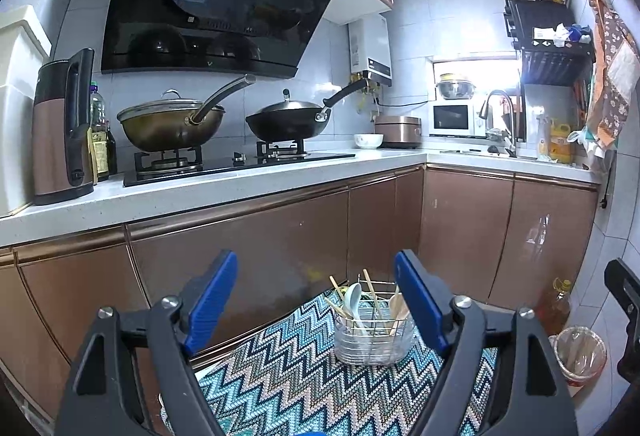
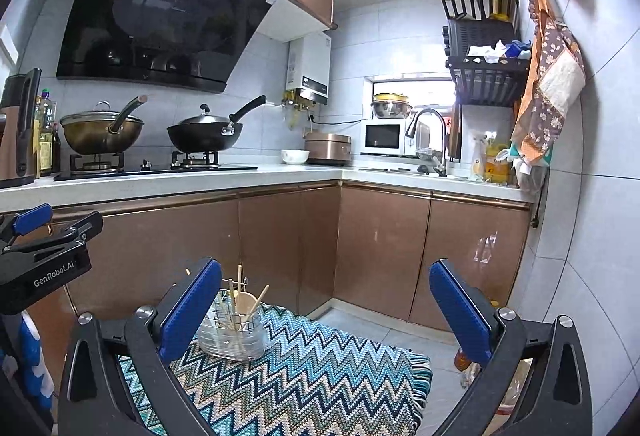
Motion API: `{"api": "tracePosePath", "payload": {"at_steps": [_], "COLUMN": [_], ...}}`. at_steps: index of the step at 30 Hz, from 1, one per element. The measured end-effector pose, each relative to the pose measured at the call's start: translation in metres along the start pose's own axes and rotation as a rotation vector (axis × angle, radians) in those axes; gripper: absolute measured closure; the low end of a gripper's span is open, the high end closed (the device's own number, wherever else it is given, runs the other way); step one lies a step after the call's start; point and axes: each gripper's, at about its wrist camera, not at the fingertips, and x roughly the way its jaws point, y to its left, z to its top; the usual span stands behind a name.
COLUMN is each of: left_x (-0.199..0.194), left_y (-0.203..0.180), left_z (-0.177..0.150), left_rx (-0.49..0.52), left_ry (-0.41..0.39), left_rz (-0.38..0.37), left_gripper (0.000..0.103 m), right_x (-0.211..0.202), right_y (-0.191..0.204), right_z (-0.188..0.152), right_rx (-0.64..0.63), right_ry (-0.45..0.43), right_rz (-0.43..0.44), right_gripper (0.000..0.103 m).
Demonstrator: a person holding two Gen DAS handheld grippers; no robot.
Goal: Organize utensils
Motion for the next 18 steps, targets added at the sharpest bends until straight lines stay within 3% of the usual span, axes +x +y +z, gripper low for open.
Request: {"api": "tracePosePath", "payload": {"at_steps": [18], "left_x": [-0.005], "left_y": [-0.006], "left_z": [0.002], "left_rx": [-0.002], "left_ry": [-0.010], "left_rz": [0.012], "left_gripper": [0.023], "right_x": [0.009], "right_y": [-0.019], "right_z": [-0.002], "right_rx": [0.010], "right_ry": [0.023], "right_rz": [0.019], "right_gripper": [0.001]}}
